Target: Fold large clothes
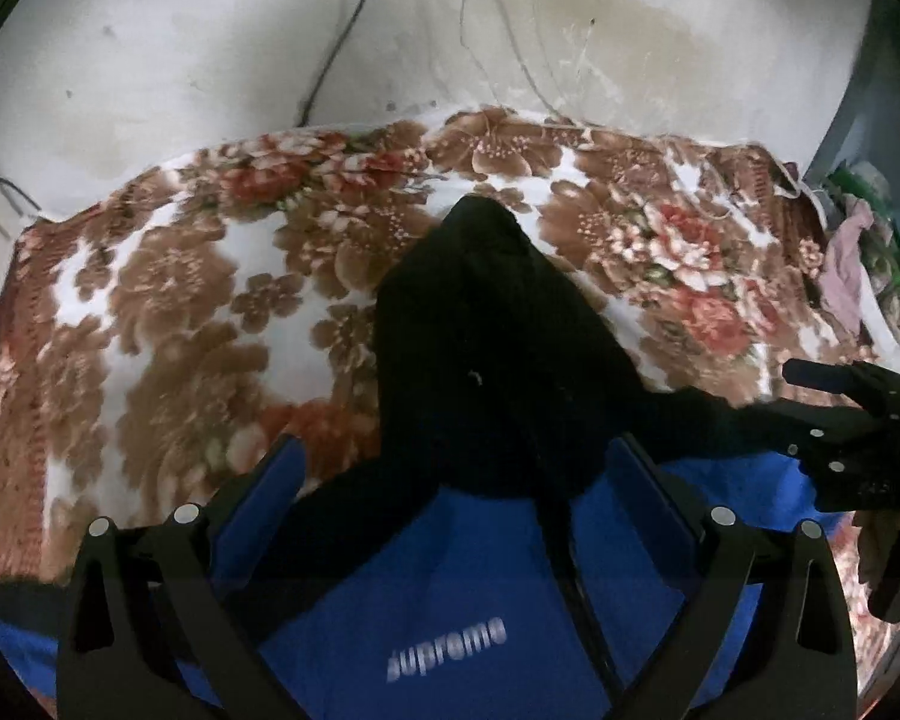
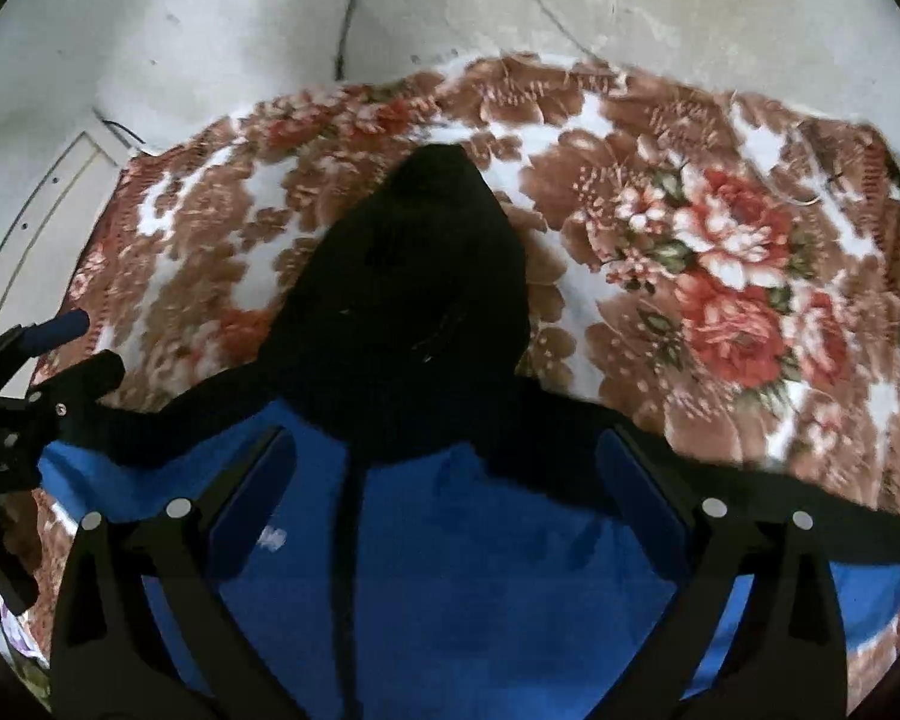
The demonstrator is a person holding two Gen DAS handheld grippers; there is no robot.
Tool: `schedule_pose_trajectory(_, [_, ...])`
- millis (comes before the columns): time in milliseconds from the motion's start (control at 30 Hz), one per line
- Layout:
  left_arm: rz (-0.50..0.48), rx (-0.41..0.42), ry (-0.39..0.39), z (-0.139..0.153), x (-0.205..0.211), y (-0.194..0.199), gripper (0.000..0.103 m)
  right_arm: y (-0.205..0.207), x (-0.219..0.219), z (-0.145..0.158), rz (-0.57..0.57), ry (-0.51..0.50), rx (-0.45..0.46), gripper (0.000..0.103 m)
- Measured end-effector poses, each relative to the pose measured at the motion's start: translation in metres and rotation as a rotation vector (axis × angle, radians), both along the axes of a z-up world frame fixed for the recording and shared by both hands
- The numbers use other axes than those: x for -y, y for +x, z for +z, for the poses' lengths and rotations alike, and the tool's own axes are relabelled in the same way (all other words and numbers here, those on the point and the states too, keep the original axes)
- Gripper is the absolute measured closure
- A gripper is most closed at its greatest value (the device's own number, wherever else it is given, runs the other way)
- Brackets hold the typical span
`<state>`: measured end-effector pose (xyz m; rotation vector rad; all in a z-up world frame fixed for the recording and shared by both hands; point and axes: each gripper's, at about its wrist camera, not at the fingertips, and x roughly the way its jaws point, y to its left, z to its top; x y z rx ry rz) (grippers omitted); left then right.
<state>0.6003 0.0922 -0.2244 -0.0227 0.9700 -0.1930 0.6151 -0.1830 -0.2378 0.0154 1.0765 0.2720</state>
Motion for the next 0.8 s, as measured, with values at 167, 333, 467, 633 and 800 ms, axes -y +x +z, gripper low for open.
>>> schedule_pose_trajectory(167, [0.047, -0.007, -0.007, -0.038, -0.013, 0.051, 0.006, 0.059, 0.005, -0.041, 0.044, 0.039, -0.018, 0.005])
schedule_pose_trajectory(333, [-0.017, -0.019, 0.029, -0.073, -0.012, 0.105, 0.009, 0.107, 0.001, -0.077, 0.085, 0.022, -0.041, 0.005])
schedule_pose_trajectory(467, [-0.066, -0.05, 0.024, -0.098, -0.012, 0.136, 0.009, 0.14, -0.004, -0.103, 0.09, 0.039, -0.086, 0.005])
schedule_pose_trajectory(633, [-0.075, -0.113, -0.081, -0.122, -0.026, 0.175, 0.017, 0.178, -0.002, -0.119, 0.048, 0.113, -0.11, 0.005])
schedule_pose_trajectory(800, [-0.094, -0.196, -0.126, -0.146, -0.033, 0.212, 0.028, 0.206, 0.002, -0.135, 0.06, 0.108, -0.128, 0.005])
